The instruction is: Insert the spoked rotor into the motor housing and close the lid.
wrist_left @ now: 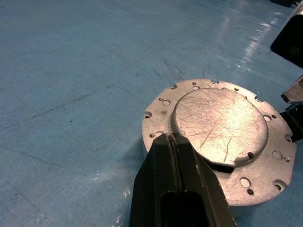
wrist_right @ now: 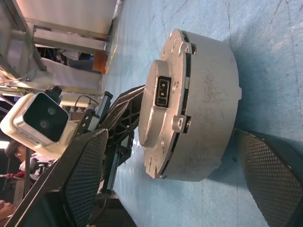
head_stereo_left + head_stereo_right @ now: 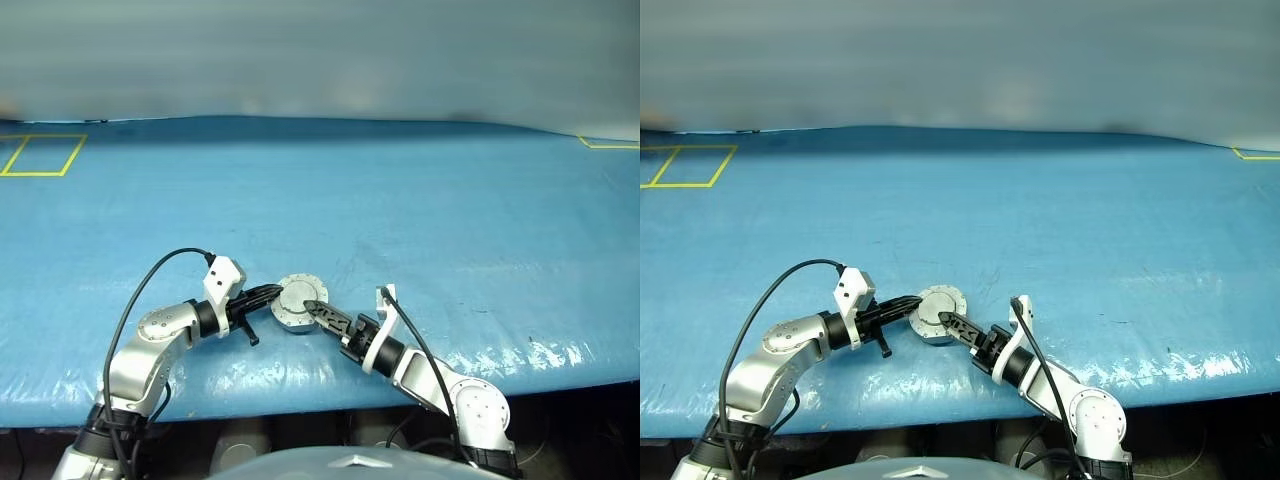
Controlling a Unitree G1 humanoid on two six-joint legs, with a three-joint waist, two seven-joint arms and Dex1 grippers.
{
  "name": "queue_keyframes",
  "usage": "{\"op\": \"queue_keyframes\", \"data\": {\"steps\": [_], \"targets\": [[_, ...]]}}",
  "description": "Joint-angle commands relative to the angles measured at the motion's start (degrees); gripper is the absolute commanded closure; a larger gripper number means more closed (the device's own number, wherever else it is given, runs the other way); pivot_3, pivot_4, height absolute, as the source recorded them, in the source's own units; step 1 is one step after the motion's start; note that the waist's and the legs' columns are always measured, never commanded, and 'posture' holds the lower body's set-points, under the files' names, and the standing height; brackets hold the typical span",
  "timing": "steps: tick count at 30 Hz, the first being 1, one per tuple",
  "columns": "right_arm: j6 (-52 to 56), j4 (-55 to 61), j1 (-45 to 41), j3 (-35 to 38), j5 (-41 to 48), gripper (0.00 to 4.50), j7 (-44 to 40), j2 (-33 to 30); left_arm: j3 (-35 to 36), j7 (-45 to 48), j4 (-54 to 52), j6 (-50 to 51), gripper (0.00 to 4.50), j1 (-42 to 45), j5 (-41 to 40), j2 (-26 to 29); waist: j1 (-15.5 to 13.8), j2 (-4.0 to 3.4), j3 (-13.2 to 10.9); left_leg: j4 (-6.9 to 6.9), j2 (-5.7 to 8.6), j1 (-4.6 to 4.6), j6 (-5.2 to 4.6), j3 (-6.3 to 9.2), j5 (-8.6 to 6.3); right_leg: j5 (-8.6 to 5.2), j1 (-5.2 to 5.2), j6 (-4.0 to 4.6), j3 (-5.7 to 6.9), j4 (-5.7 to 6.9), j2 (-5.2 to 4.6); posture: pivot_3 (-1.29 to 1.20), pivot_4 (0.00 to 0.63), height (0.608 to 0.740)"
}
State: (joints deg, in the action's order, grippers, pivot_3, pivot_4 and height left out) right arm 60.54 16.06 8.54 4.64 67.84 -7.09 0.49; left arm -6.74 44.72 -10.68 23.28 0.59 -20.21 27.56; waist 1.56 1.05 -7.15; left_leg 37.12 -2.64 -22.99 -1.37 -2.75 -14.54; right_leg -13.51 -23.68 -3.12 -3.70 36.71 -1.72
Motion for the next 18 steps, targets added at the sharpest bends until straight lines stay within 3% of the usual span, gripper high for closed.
{"op": "queue_keyframes", "data": {"steps": [1, 18], "targets": [[0.38, -0.59, 1.13, 0.55, 1.81, 0.04, 0.63, 0.0, -1.22, 0.11, 0.4, 1.3, 4.5, -1.1, 0.83, 0.36, 0.0, 0.0, 0.0, 0.0, 0.0, 0.0, 0.0, 0.0, 0.0, 0.0, 0.0, 0.0, 0.0, 0.0, 0.0, 0.0, 0.15, 0.74], [-0.31, -2.73, 1.85, 0.29, 2.7, 0.04, 1.61, -0.77, -1.36, 0.24, 0.95, 0.8, 4.5, -0.92, 1.3, 0.55, 0.04, 0.0, 0.0, -0.02, 0.0, -0.01, 0.0, 0.01, -0.01, -0.01, -0.01, -0.01, 0.0, -0.02, -0.03, 0.0, 0.15, 0.74]]}}
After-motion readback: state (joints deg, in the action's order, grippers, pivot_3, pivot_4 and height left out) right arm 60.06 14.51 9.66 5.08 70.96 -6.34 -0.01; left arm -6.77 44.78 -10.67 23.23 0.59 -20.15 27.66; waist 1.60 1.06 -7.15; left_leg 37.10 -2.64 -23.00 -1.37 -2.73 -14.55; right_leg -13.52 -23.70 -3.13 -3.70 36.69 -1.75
